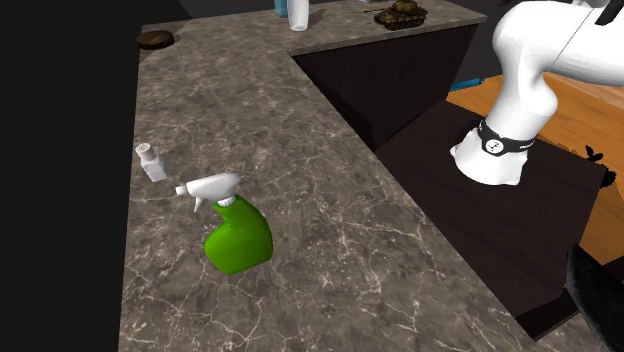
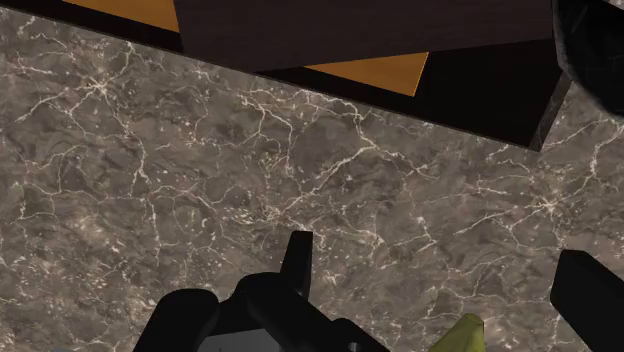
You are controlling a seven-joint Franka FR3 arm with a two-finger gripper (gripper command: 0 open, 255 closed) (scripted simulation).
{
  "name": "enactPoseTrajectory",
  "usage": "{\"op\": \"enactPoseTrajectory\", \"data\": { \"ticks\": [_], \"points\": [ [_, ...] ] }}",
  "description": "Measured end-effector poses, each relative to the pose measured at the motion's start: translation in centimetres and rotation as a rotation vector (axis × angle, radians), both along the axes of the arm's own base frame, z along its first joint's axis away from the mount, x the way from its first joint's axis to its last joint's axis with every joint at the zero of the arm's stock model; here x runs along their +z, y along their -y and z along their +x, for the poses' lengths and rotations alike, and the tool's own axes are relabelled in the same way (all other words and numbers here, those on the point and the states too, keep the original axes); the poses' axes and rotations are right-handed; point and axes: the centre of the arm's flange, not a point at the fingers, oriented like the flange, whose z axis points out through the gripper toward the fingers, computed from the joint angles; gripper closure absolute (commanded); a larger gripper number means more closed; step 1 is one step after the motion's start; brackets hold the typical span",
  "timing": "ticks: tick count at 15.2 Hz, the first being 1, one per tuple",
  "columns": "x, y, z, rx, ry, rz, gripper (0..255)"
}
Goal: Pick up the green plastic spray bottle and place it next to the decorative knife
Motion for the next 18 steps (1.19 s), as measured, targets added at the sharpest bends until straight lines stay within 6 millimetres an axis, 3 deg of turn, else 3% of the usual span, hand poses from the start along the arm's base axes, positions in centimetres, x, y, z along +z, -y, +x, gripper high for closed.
{"op": "enactPoseTrajectory", "data": {
  "ticks": [2,4,18],
  "points": [
    [-0.2,0.2,0.5,-0.003,-0.001,0.0,0],
    [-0.7,1.0,2.4,-0.015,-0.005,-0.001,0],
    [-6.7,8.4,18.6,-0.118,-0.032,-0.011,0]
  ]
}}
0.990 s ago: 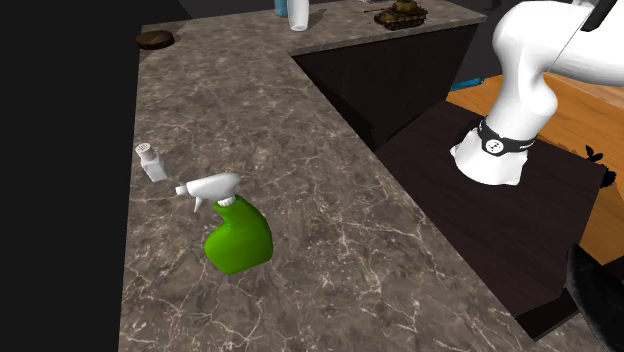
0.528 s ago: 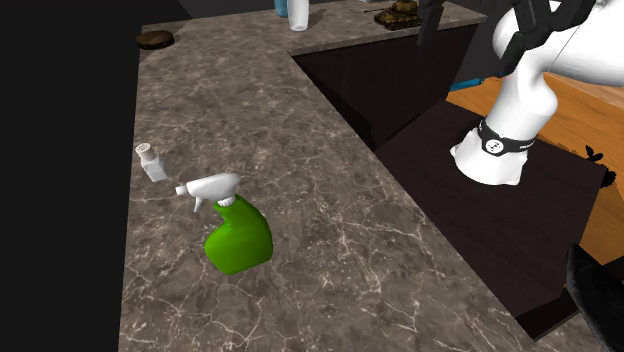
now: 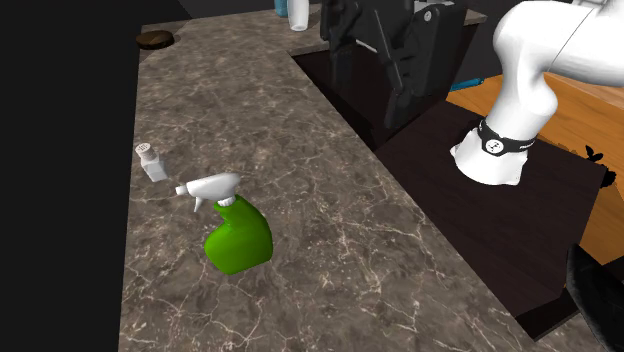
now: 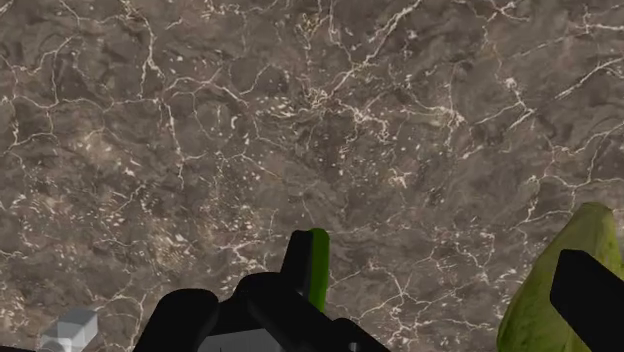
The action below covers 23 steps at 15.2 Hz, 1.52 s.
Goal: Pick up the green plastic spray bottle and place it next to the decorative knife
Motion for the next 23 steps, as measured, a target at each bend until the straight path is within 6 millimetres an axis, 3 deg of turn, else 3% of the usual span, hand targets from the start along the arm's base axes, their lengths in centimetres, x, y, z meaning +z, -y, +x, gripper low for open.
{"op": "enactPoseTrajectory", "data": {
  "ticks": [13,17,23],
  "points": [
    [-5.8,7.9,14.2,-0.096,-0.026,-0.009,0],
    [-7.6,9.3,15.5,-0.107,-0.03,-0.01,0],
    [-10.3,9.2,15.5,-0.107,-0.03,-0.01,0]
  ]
}}
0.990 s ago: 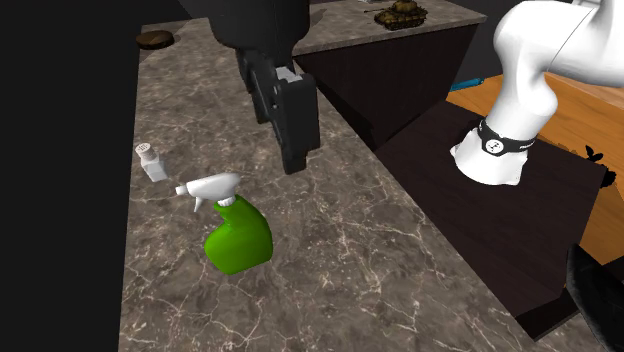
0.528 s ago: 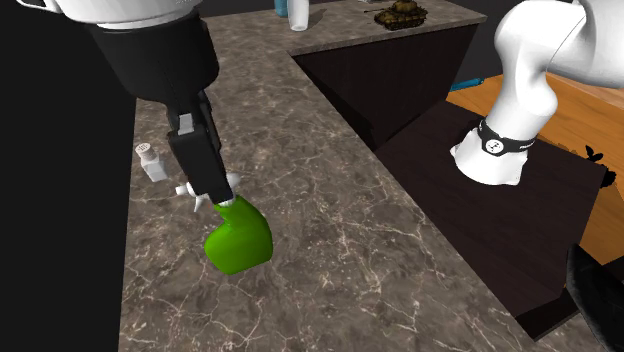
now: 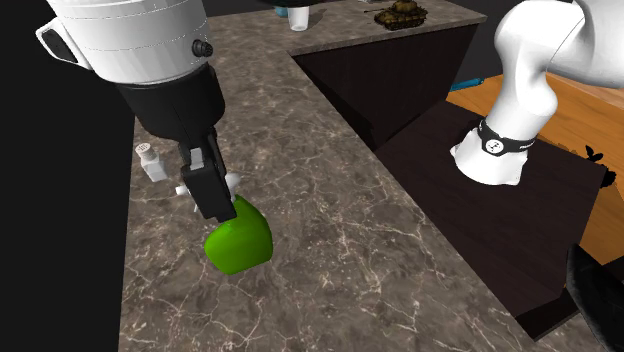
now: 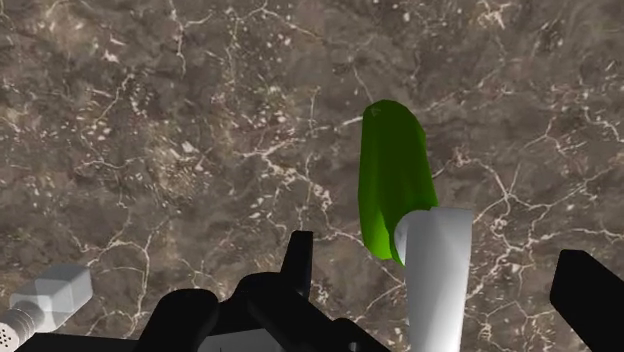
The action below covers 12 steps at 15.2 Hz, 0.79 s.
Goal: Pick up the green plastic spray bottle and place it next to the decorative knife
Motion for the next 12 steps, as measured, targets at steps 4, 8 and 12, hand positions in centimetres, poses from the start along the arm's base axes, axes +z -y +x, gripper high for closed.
{"op": "enactPoseTrajectory", "data": {
  "ticks": [4,8,12],
  "points": [
    [-0.18,0.0,0.01,0.0,0.0,0.0,0],
    [-0.19,-0.01,0.01,0.0,0.001,0.0,255],
    [-0.17,-0.01,0.01,0.0,0.001,0.0,255]
  ]
}}
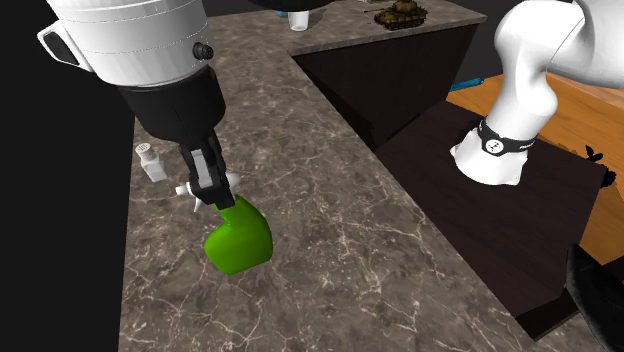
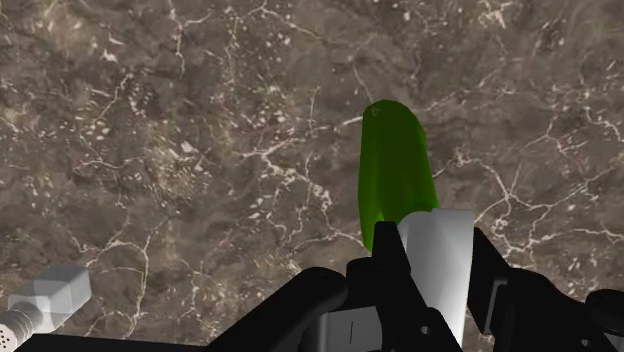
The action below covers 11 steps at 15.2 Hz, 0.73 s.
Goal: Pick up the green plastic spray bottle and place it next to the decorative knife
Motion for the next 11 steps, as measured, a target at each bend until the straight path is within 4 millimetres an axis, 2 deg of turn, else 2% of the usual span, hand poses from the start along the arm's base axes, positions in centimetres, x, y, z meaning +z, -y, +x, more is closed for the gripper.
{"op": "enactPoseTrajectory", "data": {
  "ticks": [5,11],
  "points": [
    [0.2,0.0,0.0,0.0,0.0,0.0,255],
    [3.1,0.0,0.0,0.0,0.0,0.0,255]
  ]
}}
